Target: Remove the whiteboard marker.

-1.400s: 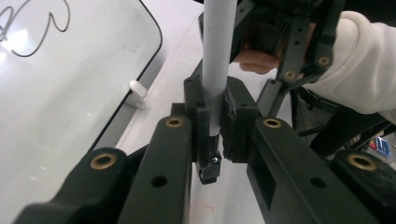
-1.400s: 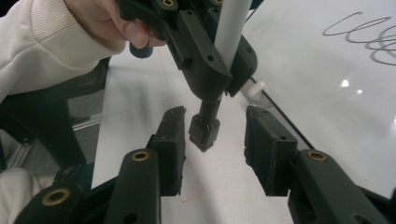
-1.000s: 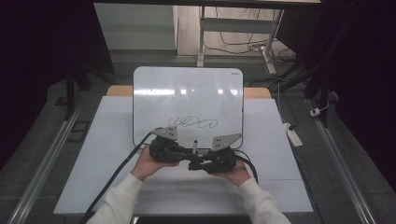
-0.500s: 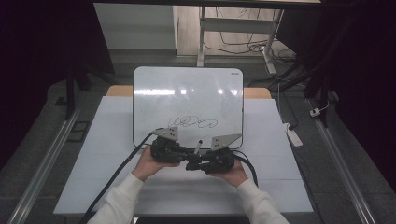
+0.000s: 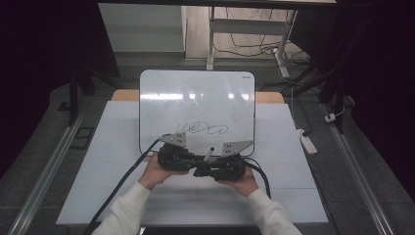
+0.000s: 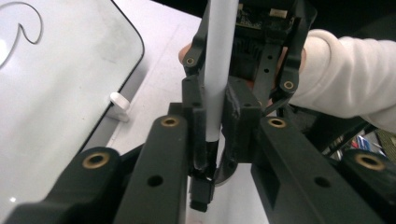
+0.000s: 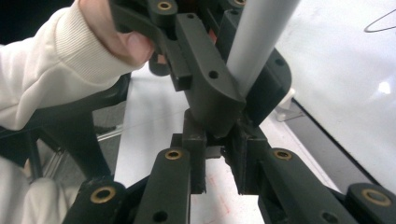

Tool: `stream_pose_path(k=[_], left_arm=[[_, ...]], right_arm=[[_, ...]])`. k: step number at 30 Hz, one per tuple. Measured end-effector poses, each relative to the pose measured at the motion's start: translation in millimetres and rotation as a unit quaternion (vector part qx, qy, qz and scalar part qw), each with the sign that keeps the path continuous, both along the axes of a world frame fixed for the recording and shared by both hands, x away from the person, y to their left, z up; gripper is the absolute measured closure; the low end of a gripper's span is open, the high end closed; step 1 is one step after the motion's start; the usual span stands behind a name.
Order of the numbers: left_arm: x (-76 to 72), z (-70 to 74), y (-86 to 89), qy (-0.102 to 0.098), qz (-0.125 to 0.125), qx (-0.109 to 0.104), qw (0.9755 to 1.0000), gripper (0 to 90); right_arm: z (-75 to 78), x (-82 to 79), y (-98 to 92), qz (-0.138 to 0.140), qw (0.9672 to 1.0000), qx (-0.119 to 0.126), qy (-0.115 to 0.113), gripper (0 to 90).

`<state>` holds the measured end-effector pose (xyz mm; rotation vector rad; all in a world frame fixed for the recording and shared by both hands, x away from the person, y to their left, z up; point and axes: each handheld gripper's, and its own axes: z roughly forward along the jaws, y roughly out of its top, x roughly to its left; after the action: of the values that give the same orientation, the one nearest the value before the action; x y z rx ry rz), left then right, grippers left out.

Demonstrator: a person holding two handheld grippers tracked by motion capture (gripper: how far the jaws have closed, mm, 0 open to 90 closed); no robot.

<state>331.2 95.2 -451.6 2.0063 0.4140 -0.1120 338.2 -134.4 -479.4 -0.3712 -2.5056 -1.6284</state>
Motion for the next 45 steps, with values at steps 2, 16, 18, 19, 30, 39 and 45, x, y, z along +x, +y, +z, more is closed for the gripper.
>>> stream_pose_path(k=[2, 16, 18, 19, 30, 39, 45], left_arm=[[-0.3, 0.3, 0.1, -0.002, 0.008, 0.000, 1.0000, 69.9], [-31.3, 15.4, 41.4, -0.069, 0.139, 0.046, 0.9869, 35.6], [-38.5, 8.8, 53.1, -0.068, 0.163, 0.051, 0.9829, 34.8], [-42.5, 4.8, 58.9, -0.069, 0.181, 0.058, 0.9794, 33.1], [-79.4, -46.1, 118.9, -0.029, 0.271, 0.081, 0.9587, 30.5], [-87.2, -59.7, 132.7, -0.029, 0.305, 0.086, 0.9480, 27.6], [-87.8, -60.9, 137.2, -0.031, 0.318, 0.082, 0.9439, 27.4]], right_arm=[[0.0, -0.8, 0.7, -0.005, 1.0000, 0.000, -0.005, 77.5], [3.8, 3.2, -12.5, -0.065, 0.9974, 0.015, -0.029, 77.5], [5.9, 3.7, -15.9, -0.079, 0.9960, 0.021, -0.036, 77.5], [8.4, 4.7, -19.5, -0.095, 0.9943, 0.026, -0.043, 77.5], [18.0, 12.7, -31.2, -0.158, 0.9837, 0.056, -0.065, 77.5], [29.7, 22.4, -21.7, -0.211, 0.9718, 0.069, -0.080, 77.5], [35.1, 37.3, -6.6, -0.236, 0.9650, 0.075, -0.086, 77.5]])
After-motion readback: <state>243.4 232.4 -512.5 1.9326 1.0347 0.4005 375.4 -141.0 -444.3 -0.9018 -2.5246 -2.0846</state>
